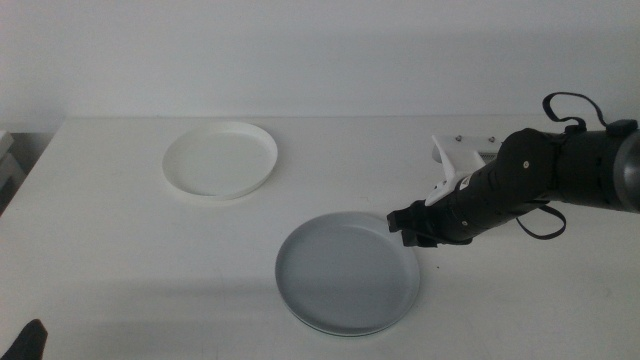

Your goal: Stack the three bowls on top of each other.

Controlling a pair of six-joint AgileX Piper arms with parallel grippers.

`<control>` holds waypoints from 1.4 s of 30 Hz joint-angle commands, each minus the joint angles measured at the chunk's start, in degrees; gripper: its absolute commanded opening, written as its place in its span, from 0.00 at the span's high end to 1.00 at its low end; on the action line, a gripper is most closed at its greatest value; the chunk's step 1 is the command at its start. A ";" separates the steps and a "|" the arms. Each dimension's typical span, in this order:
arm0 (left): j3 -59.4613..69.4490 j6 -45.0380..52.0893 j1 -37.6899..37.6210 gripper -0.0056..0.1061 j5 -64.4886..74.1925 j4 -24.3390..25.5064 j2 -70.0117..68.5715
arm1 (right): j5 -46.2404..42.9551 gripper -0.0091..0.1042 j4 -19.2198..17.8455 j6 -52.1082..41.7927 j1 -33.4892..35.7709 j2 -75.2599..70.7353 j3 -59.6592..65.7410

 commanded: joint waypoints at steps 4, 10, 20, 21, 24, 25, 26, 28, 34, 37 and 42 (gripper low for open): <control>0.33 -0.57 -0.16 0.14 -4.05 -0.59 -0.81 | 0.84 0.45 -0.03 -1.29 0.13 -8.50 -1.51; 0.33 -0.57 -0.16 0.14 -4.05 -0.59 -0.81 | 7.36 0.31 -0.79 -4.66 0.13 -20.29 -1.33; 0.33 -0.57 -0.16 0.14 -4.05 -0.59 -0.81 | 12.14 0.31 -4.33 -7.38 0.13 -44.86 -1.19; 0.33 -0.57 -0.16 0.14 -4.05 -0.59 -0.81 | 12.71 0.30 -4.65 -7.44 0.13 -47.49 -1.19; 0.33 -0.57 -0.16 0.14 -4.05 -0.59 -0.81 | 14.61 0.27 -6.41 -7.50 0.13 -54.11 -0.96; 0.33 -0.57 -0.16 0.14 -4.05 -0.59 -0.81 | 15.01 0.25 -6.43 -7.58 0.13 -55.94 -0.74; 0.33 -0.57 -0.16 0.14 -4.05 -0.59 -0.81 | 15.48 0.24 -6.36 -7.58 0.13 -57.57 -0.42; 0.33 -0.57 -0.16 0.14 -4.05 -0.59 -0.81 | 16.18 0.21 -6.30 -7.58 0.13 -60.23 0.23; 0.33 -0.57 -0.16 0.14 -4.05 -0.59 -0.81 | 16.77 0.19 -6.36 -7.81 0.13 -66.08 2.64; 0.33 -0.57 -0.16 0.14 -4.05 -0.59 -0.81 | 18.50 0.19 -5.49 -7.39 0.13 -66.54 3.36; 0.33 -0.57 -0.16 0.14 -4.05 -0.59 -0.81 | 19.48 0.19 -5.24 -7.39 0.13 -66.47 3.36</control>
